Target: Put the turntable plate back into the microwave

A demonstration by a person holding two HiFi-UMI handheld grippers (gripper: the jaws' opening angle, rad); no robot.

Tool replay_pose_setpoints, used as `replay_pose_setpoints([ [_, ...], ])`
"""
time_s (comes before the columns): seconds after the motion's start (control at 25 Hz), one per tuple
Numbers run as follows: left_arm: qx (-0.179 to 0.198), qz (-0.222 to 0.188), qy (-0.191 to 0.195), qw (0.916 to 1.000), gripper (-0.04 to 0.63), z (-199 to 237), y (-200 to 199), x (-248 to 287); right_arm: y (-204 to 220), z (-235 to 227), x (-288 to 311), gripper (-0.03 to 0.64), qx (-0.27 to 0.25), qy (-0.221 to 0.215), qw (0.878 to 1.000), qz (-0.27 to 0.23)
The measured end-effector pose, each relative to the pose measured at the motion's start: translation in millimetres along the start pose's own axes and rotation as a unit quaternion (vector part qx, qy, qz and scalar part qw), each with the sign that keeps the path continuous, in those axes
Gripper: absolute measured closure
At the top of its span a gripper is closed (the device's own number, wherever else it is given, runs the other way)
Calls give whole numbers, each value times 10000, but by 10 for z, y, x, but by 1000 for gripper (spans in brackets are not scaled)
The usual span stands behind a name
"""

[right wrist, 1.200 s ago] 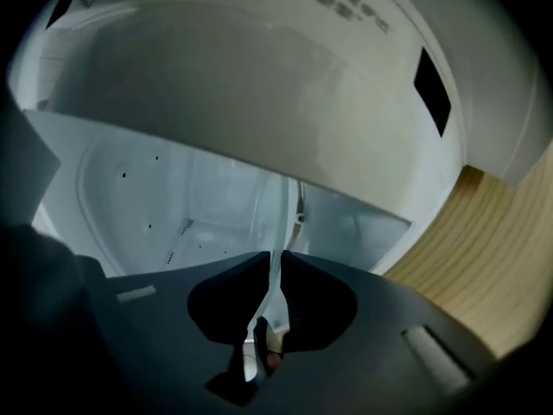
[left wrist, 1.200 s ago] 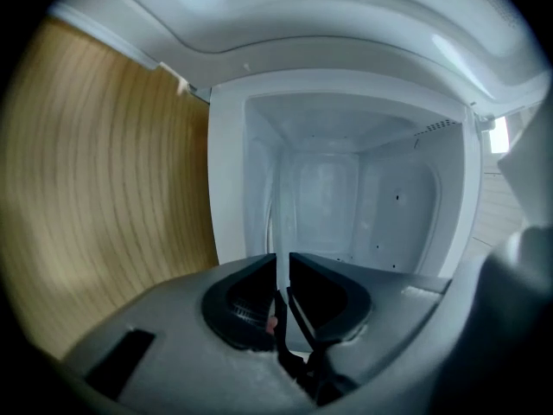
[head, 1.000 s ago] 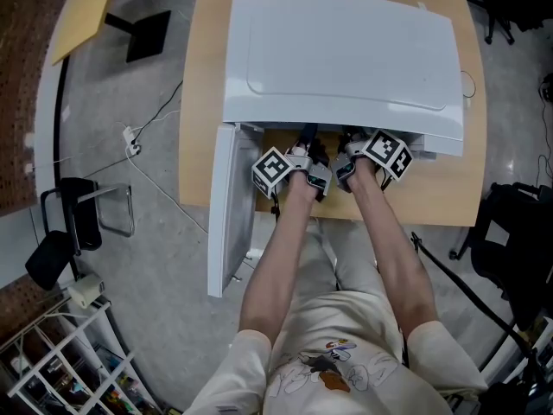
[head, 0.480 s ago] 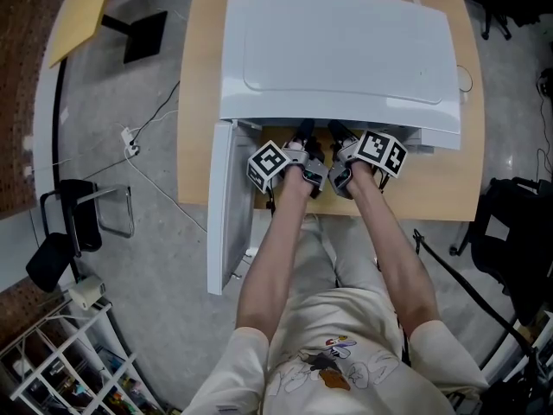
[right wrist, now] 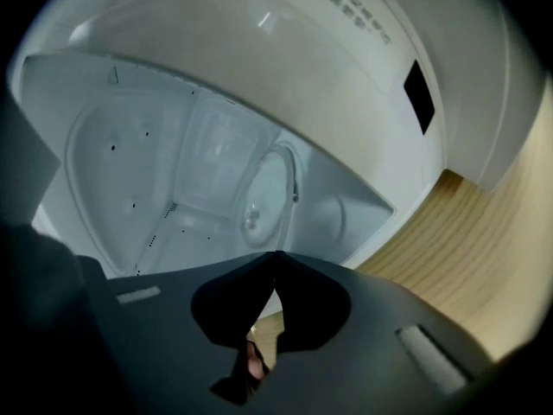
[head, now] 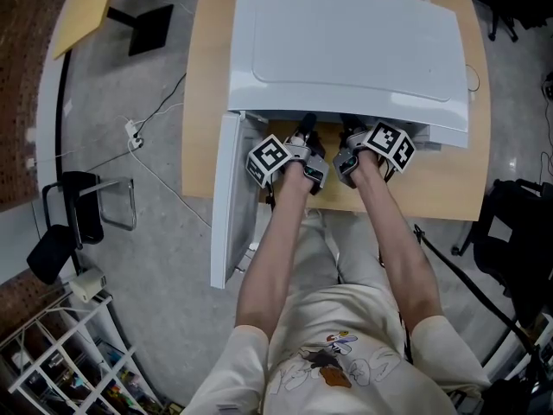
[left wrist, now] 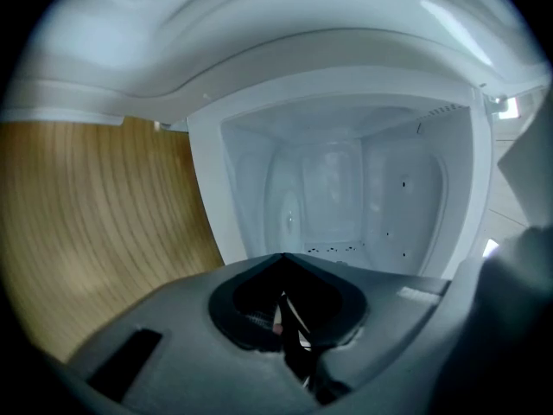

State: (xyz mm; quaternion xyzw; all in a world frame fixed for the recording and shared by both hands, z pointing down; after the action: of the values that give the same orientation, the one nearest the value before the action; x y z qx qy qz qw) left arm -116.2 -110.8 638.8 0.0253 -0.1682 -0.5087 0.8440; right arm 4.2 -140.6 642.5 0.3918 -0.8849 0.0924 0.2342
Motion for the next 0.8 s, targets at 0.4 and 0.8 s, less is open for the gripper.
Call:
replay_pose_setpoints([
  [0.4,-74,30,-35,10000,601,45,19,-32,-14,-6,-14,611,-31,-8,10000,5],
  [0.8,1501,601,-139,9867,597,-267,220,-333,227,228,-550,610,-1456,-152,9886,359],
])
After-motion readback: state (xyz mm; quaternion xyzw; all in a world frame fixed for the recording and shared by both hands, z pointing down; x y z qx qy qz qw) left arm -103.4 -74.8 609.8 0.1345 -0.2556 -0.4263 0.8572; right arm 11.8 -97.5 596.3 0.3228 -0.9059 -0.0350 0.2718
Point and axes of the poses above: the fingertips, and each gripper's own axes: x forward along the fingers, z to its left, y out of its underside, the point moved 3 cm from there along -x, backward along the fingers, and after that the axes turned 13 degrees about x, right-handed, at the moved point
